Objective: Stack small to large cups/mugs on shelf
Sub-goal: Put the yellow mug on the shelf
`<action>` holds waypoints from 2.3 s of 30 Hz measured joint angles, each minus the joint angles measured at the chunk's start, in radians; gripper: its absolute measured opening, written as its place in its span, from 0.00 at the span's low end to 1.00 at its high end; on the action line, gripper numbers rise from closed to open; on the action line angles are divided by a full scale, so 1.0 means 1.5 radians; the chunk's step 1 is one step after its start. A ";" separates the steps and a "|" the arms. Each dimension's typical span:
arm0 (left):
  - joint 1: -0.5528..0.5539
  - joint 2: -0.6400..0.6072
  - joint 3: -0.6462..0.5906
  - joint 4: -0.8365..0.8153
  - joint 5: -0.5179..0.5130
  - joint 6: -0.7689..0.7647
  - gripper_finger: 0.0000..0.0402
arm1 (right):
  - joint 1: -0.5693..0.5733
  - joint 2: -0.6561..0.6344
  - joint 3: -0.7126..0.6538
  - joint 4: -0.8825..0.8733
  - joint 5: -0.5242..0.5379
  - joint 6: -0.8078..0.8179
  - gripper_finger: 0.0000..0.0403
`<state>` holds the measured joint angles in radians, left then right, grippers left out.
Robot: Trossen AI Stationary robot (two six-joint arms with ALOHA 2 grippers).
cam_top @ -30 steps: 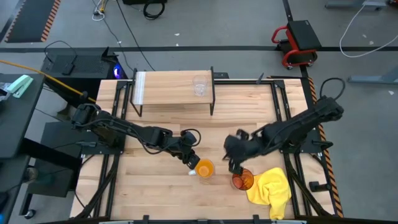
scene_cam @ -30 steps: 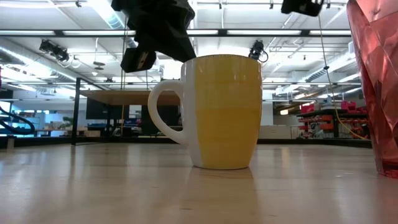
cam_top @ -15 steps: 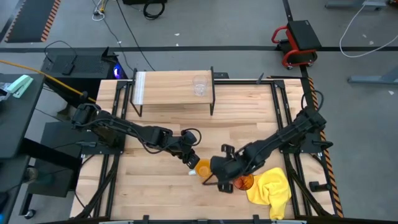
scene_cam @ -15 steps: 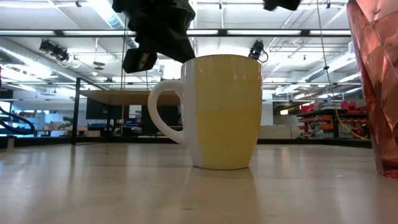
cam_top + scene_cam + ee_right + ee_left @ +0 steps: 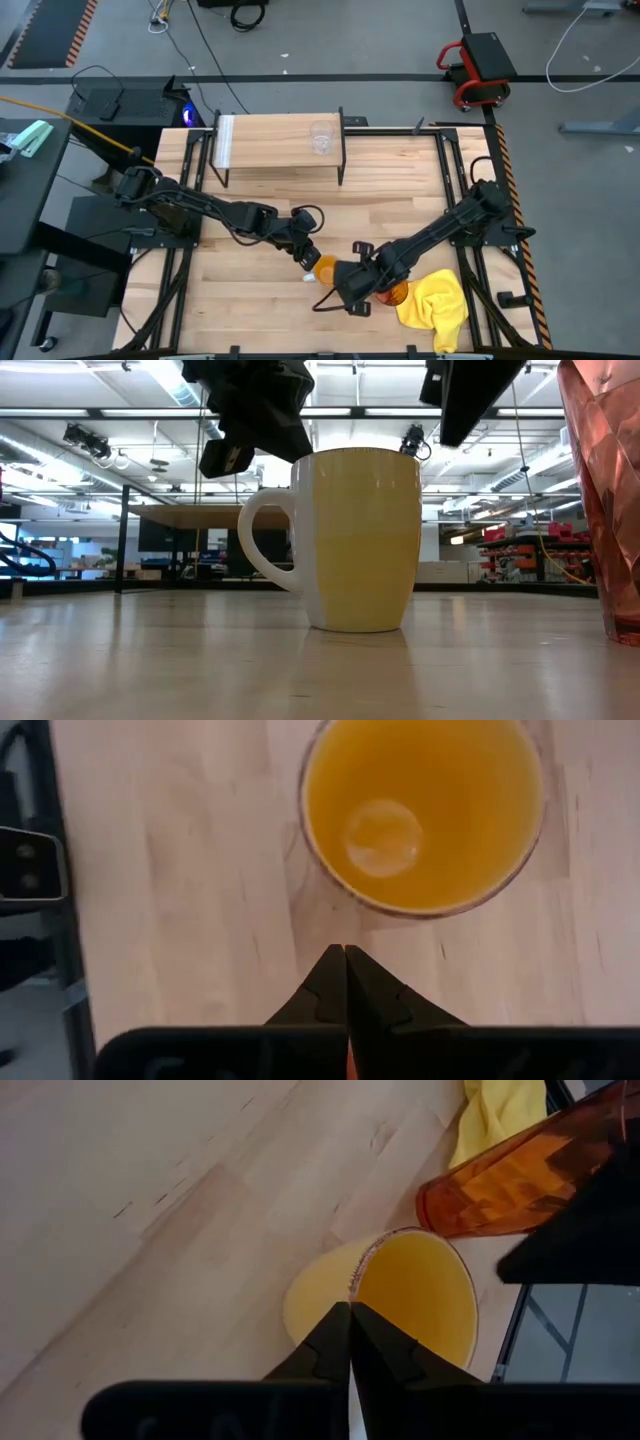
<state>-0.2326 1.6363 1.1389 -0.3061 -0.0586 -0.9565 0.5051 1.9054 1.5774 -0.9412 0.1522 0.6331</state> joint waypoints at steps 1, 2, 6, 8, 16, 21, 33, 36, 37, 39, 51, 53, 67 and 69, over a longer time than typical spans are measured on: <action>0.000 0.000 0.000 -0.001 0.000 0.000 0.05 | -0.004 0.001 0.000 0.000 0.000 0.000 0.00; 0.000 0.000 0.000 -0.005 0.000 0.000 0.05 | -0.008 0.001 -0.001 0.000 0.000 0.000 0.00; 0.000 0.000 0.000 -0.030 0.000 0.000 0.06 | -0.025 0.000 0.000 0.002 0.000 0.009 0.00; -0.002 0.000 0.000 -0.052 0.002 0.000 0.05 | -0.033 0.000 0.000 0.003 0.000 0.014 0.00; -0.011 0.000 0.000 -0.079 0.008 -0.003 0.03 | -0.040 0.016 0.002 0.006 -0.011 0.031 0.00; -0.014 0.000 0.000 -0.084 0.008 -0.003 0.06 | -0.044 0.013 0.002 0.004 -0.014 0.037 0.00; -0.019 0.000 0.000 -0.084 0.008 -0.002 0.03 | -0.038 -0.013 -0.002 -0.065 -0.015 0.072 0.00; -0.019 0.000 0.000 -0.084 0.008 0.000 0.03 | -0.038 -0.005 0.000 -0.058 -0.021 0.071 0.00; -0.019 0.000 0.001 -0.084 0.007 0.000 0.03 | -0.038 -0.002 -0.001 -0.058 -0.021 0.072 0.00; -0.019 0.000 0.001 -0.084 0.008 0.000 0.05 | -0.039 0.001 -0.002 -0.052 -0.021 0.072 0.00; -0.027 0.000 0.001 -0.089 0.027 0.000 0.03 | -0.048 0.001 -0.004 -0.022 -0.028 0.083 0.00; -0.034 0.001 0.001 -0.089 0.027 -0.001 0.04 | -0.048 0.001 -0.016 -0.007 -0.033 0.090 0.00; -0.043 0.001 0.001 -0.078 0.025 -0.015 0.05 | -0.074 0.002 -0.043 0.066 -0.057 0.082 0.00; -0.043 0.001 0.001 -0.078 0.025 -0.015 0.05 | -0.085 0.002 -0.043 0.070 -0.057 0.074 0.00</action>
<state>-0.2974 1.6375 1.1400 -0.4225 -0.0216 -0.9791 0.3780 1.9083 1.5124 -0.8358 0.0667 0.7444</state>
